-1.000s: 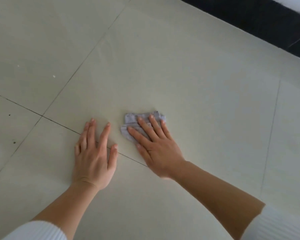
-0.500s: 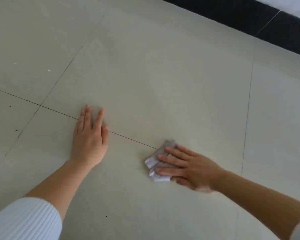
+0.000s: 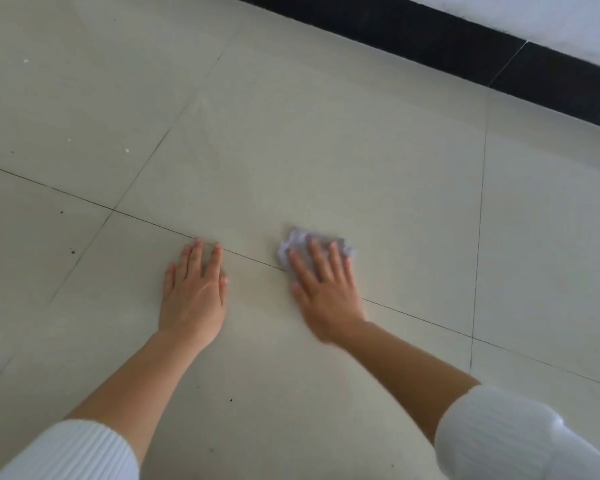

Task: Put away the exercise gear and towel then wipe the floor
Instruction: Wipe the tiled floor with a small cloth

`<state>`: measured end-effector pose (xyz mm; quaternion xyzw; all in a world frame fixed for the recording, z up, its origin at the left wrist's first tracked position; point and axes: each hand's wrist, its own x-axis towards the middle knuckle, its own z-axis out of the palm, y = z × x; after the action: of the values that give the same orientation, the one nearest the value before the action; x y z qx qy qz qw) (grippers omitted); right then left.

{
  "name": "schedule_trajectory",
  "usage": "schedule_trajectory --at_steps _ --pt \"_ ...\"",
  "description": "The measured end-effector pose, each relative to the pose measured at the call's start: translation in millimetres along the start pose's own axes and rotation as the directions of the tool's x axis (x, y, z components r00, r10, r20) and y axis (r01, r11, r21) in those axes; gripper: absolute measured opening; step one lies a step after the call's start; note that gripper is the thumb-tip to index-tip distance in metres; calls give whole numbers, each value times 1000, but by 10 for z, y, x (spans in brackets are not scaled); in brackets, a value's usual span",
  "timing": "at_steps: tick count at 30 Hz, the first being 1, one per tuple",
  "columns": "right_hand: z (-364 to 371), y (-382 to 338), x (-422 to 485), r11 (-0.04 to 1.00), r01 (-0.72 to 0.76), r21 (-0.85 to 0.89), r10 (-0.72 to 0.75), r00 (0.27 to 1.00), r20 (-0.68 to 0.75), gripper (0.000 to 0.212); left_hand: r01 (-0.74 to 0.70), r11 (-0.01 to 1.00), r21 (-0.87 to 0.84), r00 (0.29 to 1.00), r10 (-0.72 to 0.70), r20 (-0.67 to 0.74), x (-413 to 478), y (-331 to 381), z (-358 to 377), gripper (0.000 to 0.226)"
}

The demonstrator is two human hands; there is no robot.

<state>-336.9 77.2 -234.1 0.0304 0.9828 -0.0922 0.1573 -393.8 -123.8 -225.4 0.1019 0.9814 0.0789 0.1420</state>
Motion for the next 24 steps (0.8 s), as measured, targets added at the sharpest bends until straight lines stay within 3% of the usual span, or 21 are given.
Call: schedule_trajectory --at_steps 5,9,11,13,14,17,20,22,24 --pt "403 -374 -799 921 388 -37 -387 921 38 50 -15 999 -43 1000 15 -2 -106 10 14 55" --pt "420 -11 -988 796 582 -163 -574 813 100 48 -24 1000 -4 1000 24 8 -329 6 35 57" --pt "320 284 -973 874 452 -180 -447 892 68 48 -28 999 32 999 27 32 -464 33 69 58" --pt "194 637 -998 984 135 -115 -142 988 -61 49 -53 996 78 997 48 66 -562 69 87 58" --pt "148 822 -1039 998 -26 -55 22 997 -75 50 -73 993 89 994 66 82 -597 94 88 58" --pt "44 1250 -1266 924 -378 58 381 924 -35 53 -155 982 104 981 141 135 -673 192 82 60" --pt "0 1450 -1545 747 -653 128 658 753 -2 54 -223 971 85 956 201 214 -718 298 87 70" --pt "26 1464 -1676 658 -739 145 744 668 28 55 -260 962 80 937 232 261 -735 368 101 75" --pt "55 1375 -1653 607 -763 221 775 630 47 56 -274 958 80 926 241 291 -743 412 120 77"
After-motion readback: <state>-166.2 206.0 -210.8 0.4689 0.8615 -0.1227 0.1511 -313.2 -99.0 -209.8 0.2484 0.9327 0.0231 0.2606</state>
